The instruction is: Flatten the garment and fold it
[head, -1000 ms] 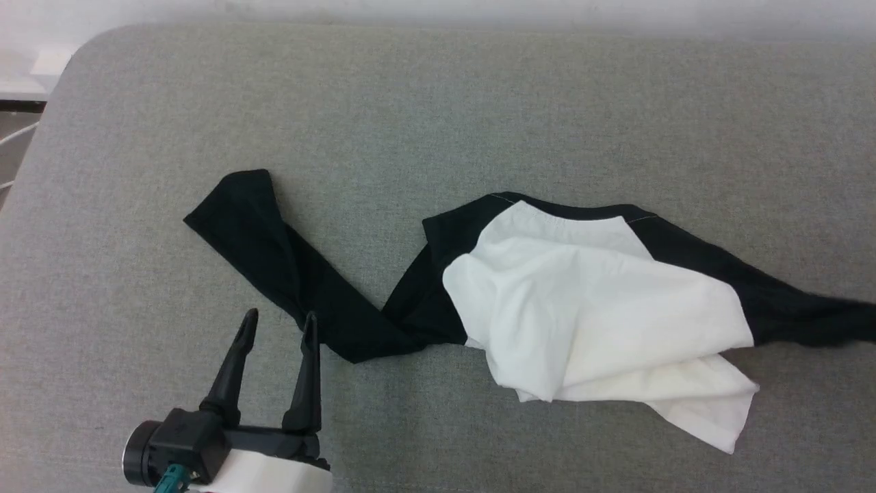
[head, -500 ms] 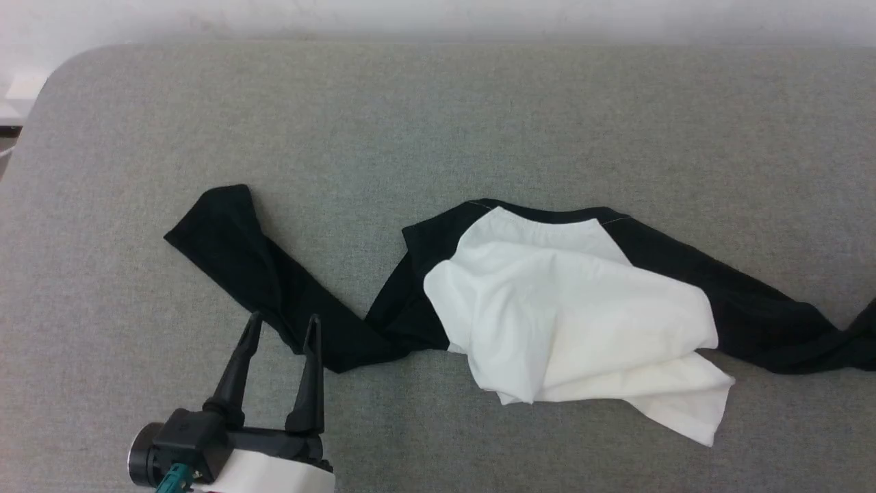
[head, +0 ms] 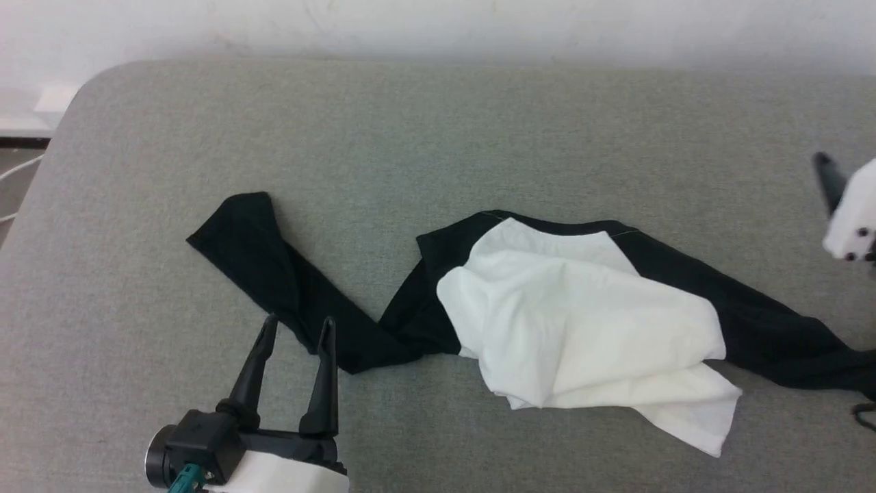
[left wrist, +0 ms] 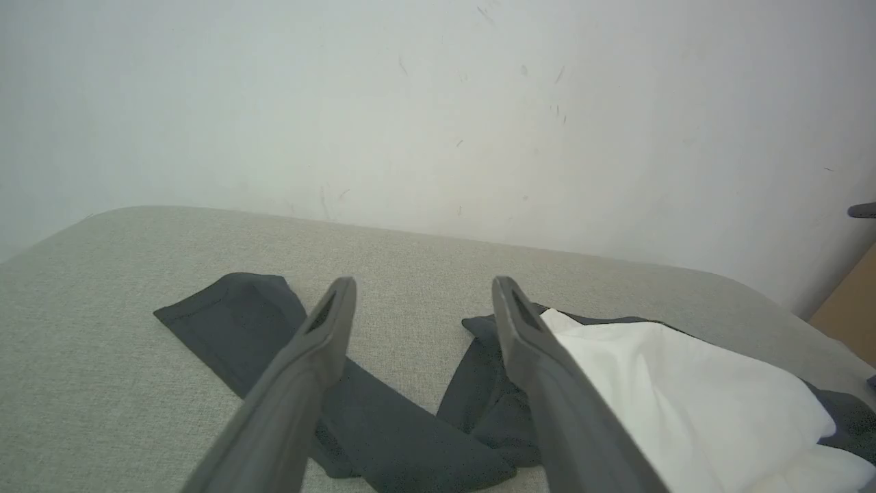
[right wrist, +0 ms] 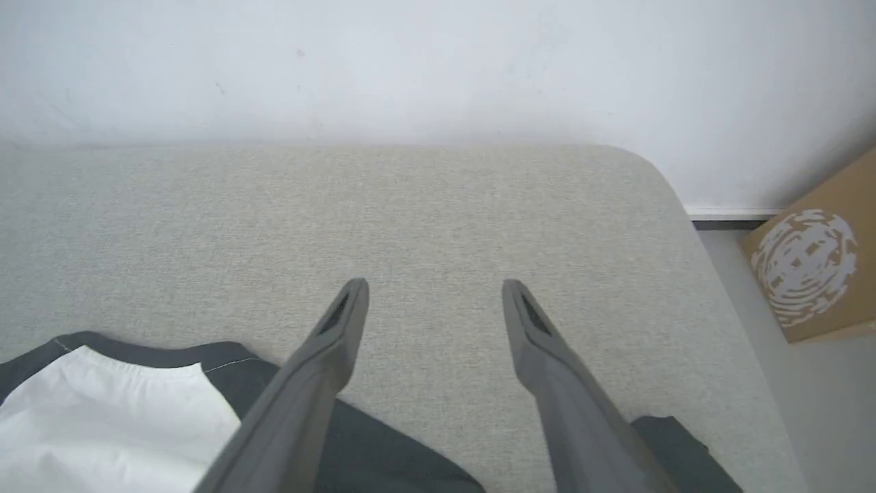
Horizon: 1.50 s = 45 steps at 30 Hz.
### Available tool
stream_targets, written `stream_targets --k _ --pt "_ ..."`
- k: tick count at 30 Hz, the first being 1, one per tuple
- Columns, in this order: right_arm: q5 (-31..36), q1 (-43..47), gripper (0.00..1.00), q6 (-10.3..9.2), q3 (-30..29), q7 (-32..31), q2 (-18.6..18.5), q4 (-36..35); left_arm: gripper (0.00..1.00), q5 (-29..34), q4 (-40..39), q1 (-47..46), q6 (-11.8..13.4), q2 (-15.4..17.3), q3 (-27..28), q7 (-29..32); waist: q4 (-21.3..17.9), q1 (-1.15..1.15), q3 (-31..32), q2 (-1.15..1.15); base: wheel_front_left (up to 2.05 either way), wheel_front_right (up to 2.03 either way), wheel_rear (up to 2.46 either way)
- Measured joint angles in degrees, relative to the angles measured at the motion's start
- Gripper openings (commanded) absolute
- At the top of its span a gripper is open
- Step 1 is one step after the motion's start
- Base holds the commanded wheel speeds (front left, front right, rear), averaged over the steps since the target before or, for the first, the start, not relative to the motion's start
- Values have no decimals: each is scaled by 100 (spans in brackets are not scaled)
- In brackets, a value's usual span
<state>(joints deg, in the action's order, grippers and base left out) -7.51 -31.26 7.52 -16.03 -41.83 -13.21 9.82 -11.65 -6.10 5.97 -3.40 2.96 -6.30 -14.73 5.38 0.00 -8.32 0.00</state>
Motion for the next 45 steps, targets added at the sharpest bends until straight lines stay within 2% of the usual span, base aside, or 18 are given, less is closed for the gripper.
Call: stream_targets --k 7,20,21,22,23,31,37,41,42,43,45 --pt "2 118 100 0 687 -253 212 588 100 -94 -10 -72 42 1 -78 0 295 1 -222 0 0 0 0" --pt "58 64 100 0 1303 -586 -216 1382 100 -224 -23 -396 42 1 -169 0 803 1 -897 0 0 0 0" --pt "26 32 97 0 1330 -666 -270 1368 100 -235 -24 -412 42 1 -167 0 836 1 -943 0 0 0 0" --pt "32 3 38 0 1349 -709 -323 1337 100 -241 -23 -413 42 1 -164 0 869 1 -985 0 0 0 0" --pt "47 -7 0 0 1424 -713 -389 1288 100 -245 -21 -413 42 1 -162 0 899 1 -1019 0 0 0 0" --pt "170 39 0 1 1218 -526 -587 1158 100 -248 32 -410 42 2 -174 0 963 1 -978 0 0 0 0" --pt "713 43 0 1 806 -34 -993 1042 100 -255 32 -411 42 1 -265 0 954 1 -931 0 0 0 0" --pt "988 -87 0 1 502 260 -991 1124 100 -274 42 -412 42 1 -288 0 1026 1 -1003 0 0 0 0" --pt "991 -126 46 1 458 270 -938 1172 100 -274 53 -412 42 1 -287 0 1045 1 -1023 0 0 0 0" --pt "988 -153 100 1 444 279 -873 1206 100 -274 57 -411 42 0 -286 0 1061 1 -1041 0 0 0 0" --pt "909 -209 100 1 396 304 -686 1246 100 -274 56 -411 42 1 -271 0 1084 1 -1071 0 0 0 0"
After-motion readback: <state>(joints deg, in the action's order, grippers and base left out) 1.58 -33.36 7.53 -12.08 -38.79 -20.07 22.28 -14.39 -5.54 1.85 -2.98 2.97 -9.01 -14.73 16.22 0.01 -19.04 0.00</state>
